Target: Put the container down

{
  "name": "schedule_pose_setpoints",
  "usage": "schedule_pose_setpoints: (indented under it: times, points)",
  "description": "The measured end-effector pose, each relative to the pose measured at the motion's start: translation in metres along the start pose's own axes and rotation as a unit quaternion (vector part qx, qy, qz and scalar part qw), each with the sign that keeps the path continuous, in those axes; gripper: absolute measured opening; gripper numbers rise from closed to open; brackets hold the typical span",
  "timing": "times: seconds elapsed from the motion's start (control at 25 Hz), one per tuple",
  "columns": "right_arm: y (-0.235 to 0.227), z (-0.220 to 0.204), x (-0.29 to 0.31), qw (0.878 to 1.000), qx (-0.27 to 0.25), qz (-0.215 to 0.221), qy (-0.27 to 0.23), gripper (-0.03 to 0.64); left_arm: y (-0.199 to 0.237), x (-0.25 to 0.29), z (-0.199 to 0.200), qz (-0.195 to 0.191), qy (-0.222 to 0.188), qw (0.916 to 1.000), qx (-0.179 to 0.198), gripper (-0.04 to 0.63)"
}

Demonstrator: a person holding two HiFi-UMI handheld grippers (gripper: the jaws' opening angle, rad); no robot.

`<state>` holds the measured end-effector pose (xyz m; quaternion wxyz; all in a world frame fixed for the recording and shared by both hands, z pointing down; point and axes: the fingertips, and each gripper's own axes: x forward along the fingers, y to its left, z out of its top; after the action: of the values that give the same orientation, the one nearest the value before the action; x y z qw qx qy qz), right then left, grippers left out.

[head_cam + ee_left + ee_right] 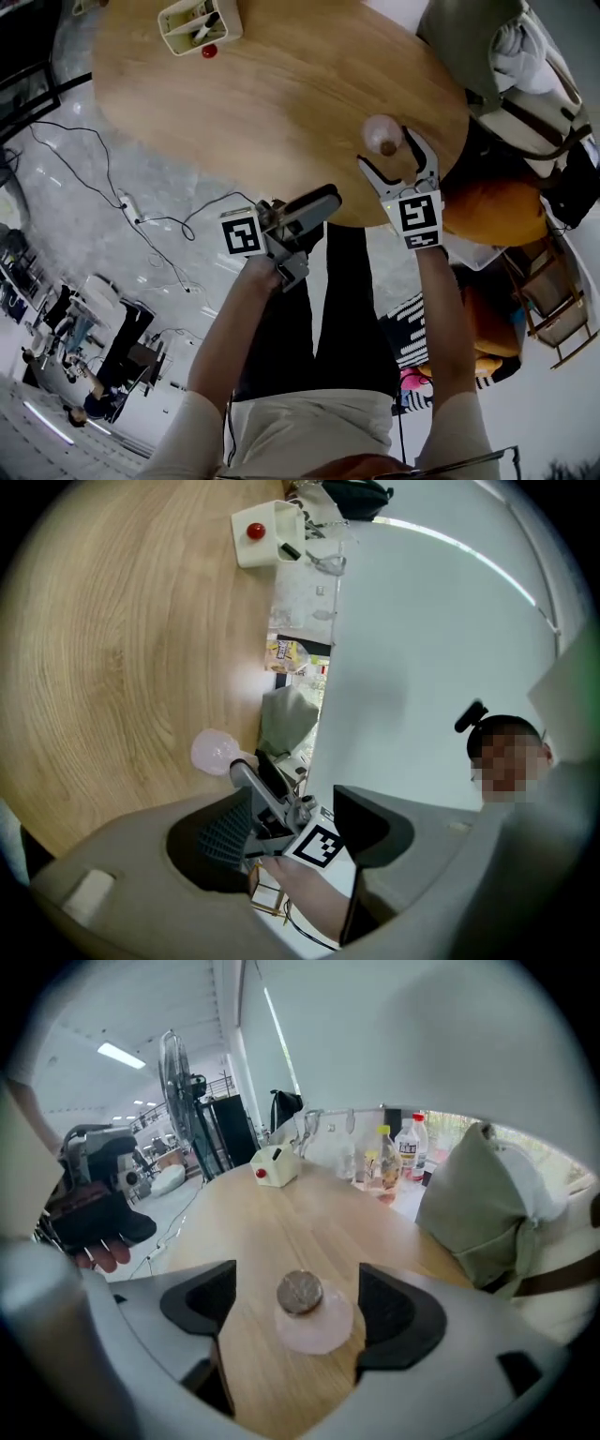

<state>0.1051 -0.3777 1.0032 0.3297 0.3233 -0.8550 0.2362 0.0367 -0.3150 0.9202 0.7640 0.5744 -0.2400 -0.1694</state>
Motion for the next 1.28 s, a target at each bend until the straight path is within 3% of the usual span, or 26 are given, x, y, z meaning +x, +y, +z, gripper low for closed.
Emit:
schedule_pose_setpoints:
  times: [0.2,0.4,0.6,0.68,0.84,1.04,1.28]
  points:
    - [0.019,0.052,-0.069,1.000,0.010,0.007,-0.025,0.389,-0.061,-0.002,-0.011,0.005,0.002,0.9990,0.045,0.230]
    - [0.040,0.105,-0.155,0.999,0.002,0.011,-0.051,0.196,-0.134,-0.010,-0.033,0.014,-0.019,0.9967,0.078,0.159]
    - [0.069,0.155,-0.248,0.997,-0.012,0.016,-0.068,0.172,-0.214,-0.025,-0.065,-0.002,-0.044,0.9958,0.080,0.105]
    - [0.075,0.175,-0.282,0.997,-0.011,0.013,-0.080,0.164,-0.242,-0.031,-0.075,0.004,-0.045,0.9932,0.107,0.085]
    - [0.086,0.209,-0.341,0.995,0.012,-0.006,-0.098,0.141,-0.296,-0.052,-0.083,0.025,-0.051,0.9759,0.211,0.062]
    - [0.113,0.227,-0.395,0.994,0.034,-0.017,-0.103,0.133,-0.347,-0.090,-0.097,0.064,-0.060,0.9460,0.312,0.046]
    - [0.166,0.258,-0.452,0.988,0.027,-0.048,-0.147,0.069,-0.405,-0.150,-0.120,0.069,-0.041,0.8978,0.433,0.032]
